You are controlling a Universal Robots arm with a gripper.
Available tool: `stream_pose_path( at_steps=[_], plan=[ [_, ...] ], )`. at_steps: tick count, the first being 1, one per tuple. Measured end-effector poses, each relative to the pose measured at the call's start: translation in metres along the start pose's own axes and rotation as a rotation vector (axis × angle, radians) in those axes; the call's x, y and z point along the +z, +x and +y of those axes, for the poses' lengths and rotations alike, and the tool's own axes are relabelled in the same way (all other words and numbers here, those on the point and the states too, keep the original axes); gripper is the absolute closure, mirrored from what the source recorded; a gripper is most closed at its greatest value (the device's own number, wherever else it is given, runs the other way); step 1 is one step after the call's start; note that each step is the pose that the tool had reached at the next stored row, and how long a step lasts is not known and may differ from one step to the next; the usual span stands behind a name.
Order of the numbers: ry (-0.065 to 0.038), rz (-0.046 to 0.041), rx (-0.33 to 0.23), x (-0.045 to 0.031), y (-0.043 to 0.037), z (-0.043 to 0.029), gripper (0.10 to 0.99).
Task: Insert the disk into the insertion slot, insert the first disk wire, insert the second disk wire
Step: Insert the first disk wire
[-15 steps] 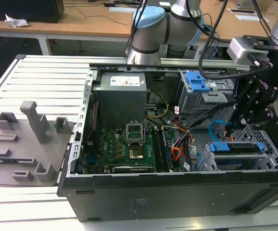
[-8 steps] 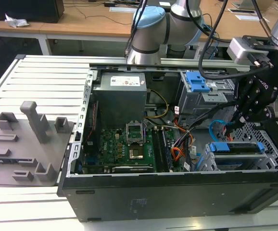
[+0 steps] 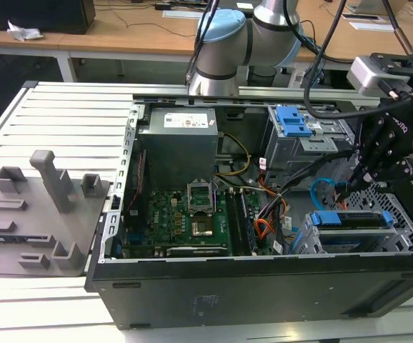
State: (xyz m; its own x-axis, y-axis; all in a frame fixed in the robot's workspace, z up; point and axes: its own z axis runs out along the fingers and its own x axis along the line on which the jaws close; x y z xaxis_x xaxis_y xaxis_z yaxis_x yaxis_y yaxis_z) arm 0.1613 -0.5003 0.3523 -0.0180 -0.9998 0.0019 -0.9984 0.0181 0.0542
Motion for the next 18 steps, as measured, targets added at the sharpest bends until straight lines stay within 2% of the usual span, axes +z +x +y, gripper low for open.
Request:
stream_pose_path(
  at_steps=[6,12,18],
  plan=[
    [0.0,0.0,0.0,0.0,0.0108,-0.0002,0.922],
    [0.0,-0.0001,0.0,0.0,0.0248,-0.0004,0.922],
    [0.0,-0.0001,0.0,0.0001,0.0341,-0.0006,0.922]
  ],
)
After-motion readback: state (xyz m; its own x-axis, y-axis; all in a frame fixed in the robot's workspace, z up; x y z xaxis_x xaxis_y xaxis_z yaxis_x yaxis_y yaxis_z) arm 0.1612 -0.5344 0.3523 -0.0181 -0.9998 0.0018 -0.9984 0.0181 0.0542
